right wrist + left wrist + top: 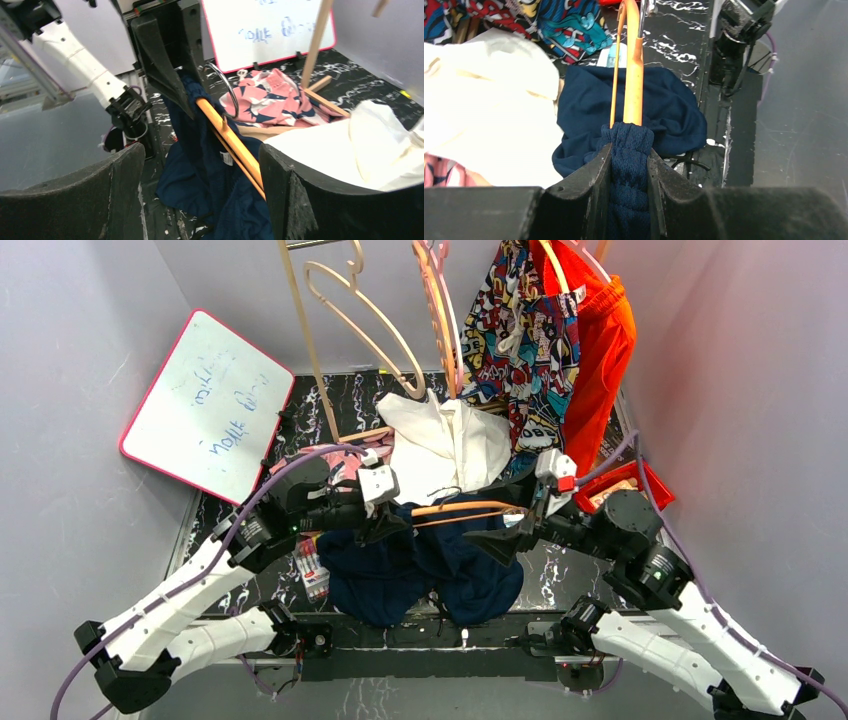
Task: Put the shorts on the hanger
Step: Hang the shorts on the hanger.
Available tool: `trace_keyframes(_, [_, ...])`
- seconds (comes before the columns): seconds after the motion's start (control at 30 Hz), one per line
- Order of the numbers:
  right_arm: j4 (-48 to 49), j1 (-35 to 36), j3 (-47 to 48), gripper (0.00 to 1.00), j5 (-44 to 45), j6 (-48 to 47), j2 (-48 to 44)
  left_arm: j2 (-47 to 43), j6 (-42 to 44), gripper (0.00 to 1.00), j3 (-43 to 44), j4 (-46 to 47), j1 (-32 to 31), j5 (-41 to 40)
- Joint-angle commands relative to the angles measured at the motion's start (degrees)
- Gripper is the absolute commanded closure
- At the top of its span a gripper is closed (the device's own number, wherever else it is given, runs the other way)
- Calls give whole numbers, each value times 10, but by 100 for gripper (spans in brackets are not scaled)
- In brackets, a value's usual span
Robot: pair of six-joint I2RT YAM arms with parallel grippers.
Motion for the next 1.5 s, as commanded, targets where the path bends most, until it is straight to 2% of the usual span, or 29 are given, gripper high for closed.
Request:
trace_keyframes(0.0, [-23,3,30,7,111,49,-43,-46,-29,100,-23,63,0,-71])
trace_keyframes(0.1, [-61,2,41,2,164,84,-55,-78,-57,100,-45,90,1,-108])
trace_keyframes(0.23, [-69,2,18,3,188,106,-68,-124,-92,100,-85,135,1,-146])
trace_keyframes(0.33, [-83,3,1,8,190,111,-65,-145,-109,100,-96,162,0,-180])
trace_keyframes(0.47, [-109,3,11,17,170,111,-20,-157,-115,100,-98,194,0,-183])
trace_keyframes(0.63, [-68,2,-31,36,133,132,10,-155,-137,100,-95,226,0,-179])
trace_keyframes(0.7, [-21,3,-65,37,87,143,7,-157,-145,100,-97,247,0,-170])
trace_keyframes(0.77, [16,3,-92,40,78,161,7,-157,-151,100,-96,261,0,-174])
trace_keyframes(1.0, [22,2,-126,44,141,193,26,-170,-154,100,-107,294,1,-216])
trace_keyframes(1.17, [17,2,-130,45,155,214,66,-164,-162,100,-119,311,0,-202])
trace_keyframes(1.37, [44,3,-143,54,180,247,95,-160,-165,100,-123,325,1,-206])
trace_keyframes(1.47, [60,3,-148,55,182,258,106,-157,-163,100,-120,323,0,-205])
